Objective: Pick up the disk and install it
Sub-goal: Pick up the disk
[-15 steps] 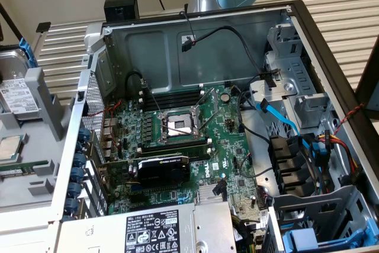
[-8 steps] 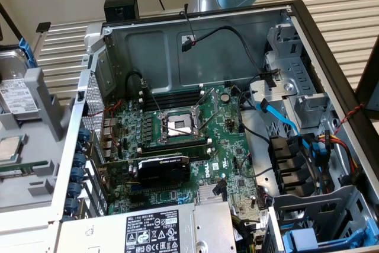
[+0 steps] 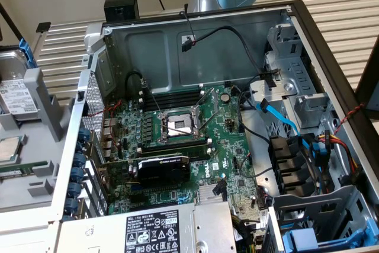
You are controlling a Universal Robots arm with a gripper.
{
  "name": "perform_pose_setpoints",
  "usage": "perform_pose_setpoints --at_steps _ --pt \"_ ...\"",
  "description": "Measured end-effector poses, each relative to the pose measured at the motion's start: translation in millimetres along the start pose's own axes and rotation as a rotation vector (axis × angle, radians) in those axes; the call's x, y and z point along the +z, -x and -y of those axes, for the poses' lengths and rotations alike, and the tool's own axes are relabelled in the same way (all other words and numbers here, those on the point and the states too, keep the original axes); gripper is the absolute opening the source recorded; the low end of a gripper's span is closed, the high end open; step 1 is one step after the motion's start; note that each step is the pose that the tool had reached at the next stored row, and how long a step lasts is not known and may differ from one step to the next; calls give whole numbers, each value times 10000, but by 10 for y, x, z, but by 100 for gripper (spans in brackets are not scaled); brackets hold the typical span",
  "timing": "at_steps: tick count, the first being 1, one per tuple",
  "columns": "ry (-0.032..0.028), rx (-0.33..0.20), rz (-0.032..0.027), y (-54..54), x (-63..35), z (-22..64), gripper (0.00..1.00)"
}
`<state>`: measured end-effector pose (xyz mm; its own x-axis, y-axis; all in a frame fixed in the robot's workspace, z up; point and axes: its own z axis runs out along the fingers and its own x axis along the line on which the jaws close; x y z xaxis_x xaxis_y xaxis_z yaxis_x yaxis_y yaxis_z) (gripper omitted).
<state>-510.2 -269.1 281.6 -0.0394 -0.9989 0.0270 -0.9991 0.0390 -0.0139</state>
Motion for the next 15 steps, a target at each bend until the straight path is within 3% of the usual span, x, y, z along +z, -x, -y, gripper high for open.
perform_pose_setpoints --at_steps 9,15 --pt "67 222 -5 -1 0 0 37" --pt "72 374 -7 0 0 0 37"
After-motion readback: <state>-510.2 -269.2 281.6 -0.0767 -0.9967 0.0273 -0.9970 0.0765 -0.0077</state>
